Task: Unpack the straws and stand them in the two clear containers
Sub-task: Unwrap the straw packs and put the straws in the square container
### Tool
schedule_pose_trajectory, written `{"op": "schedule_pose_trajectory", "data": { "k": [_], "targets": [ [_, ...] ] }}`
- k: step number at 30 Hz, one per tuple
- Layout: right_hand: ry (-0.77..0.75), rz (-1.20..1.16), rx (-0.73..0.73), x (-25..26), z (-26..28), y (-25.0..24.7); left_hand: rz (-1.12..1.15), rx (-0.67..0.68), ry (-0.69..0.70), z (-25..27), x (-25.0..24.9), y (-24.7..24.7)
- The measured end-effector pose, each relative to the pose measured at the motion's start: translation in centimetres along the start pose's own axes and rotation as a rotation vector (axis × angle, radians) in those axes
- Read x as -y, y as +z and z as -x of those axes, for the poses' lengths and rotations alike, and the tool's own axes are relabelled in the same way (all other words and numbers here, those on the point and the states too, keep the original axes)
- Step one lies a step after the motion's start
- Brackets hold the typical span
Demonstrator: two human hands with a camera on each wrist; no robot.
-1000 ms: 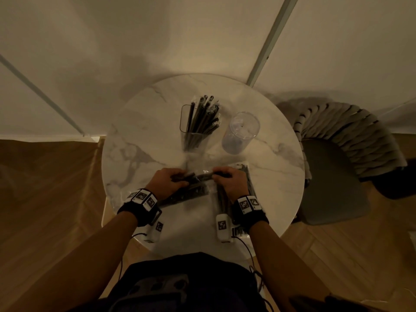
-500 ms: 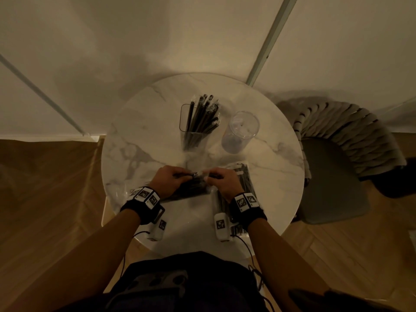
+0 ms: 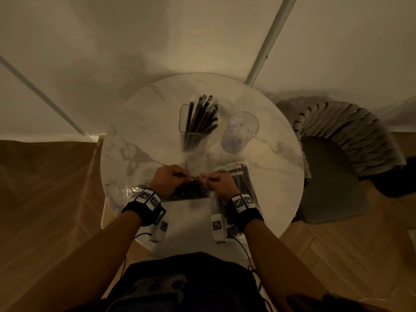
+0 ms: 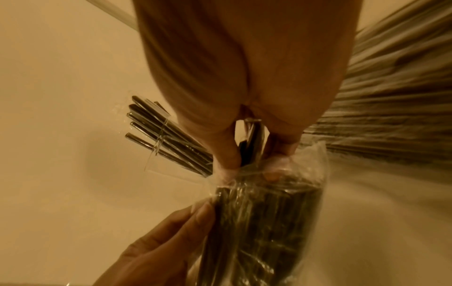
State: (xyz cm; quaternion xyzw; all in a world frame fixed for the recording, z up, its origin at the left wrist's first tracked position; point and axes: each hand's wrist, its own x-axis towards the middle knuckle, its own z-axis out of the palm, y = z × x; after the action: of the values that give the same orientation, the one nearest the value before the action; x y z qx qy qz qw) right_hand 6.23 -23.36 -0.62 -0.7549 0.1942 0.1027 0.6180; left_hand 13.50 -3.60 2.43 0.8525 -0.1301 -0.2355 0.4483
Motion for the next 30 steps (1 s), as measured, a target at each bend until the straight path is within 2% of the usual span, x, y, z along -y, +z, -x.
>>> {"op": "schedule_pose_trajectory", "data": {
  "k": [4, 9, 16, 22, 26, 30],
  "targets": [
    [0.020, -0.099, -0.011, -0.2, 0.2, -0.1, 0.019, 0.031, 0.003, 0.1, 0.0, -0.3],
    [0.037, -0.125, -0.096, -0.2, 0.2, -0.3, 0.005, 0.059, -0.011, 0.1, 0.1, -0.5],
    [-0.029, -0.048, 0.028, 0.7, 0.4, -0.5, -0.026, -0.003, -0.004, 0.2, 0.2, -0.3],
    [-0.047, 0.043, -0.088, 0.2, 0.1, -0.5, -0.046, 0.042, 0.002, 0.2, 0.0, -0.3],
    [-0.004, 0.009, -0.160, 0.6, 0.2, -2.2, -0.093, 0.078, -0.008, 0.1, 0.7, -1.0],
    [-0.007, 0.078, -0.215, 0.3, -0.1, -4.2, -0.080, 0.158, -0.027, 0.2, 1.1, -1.3]
  ]
}}
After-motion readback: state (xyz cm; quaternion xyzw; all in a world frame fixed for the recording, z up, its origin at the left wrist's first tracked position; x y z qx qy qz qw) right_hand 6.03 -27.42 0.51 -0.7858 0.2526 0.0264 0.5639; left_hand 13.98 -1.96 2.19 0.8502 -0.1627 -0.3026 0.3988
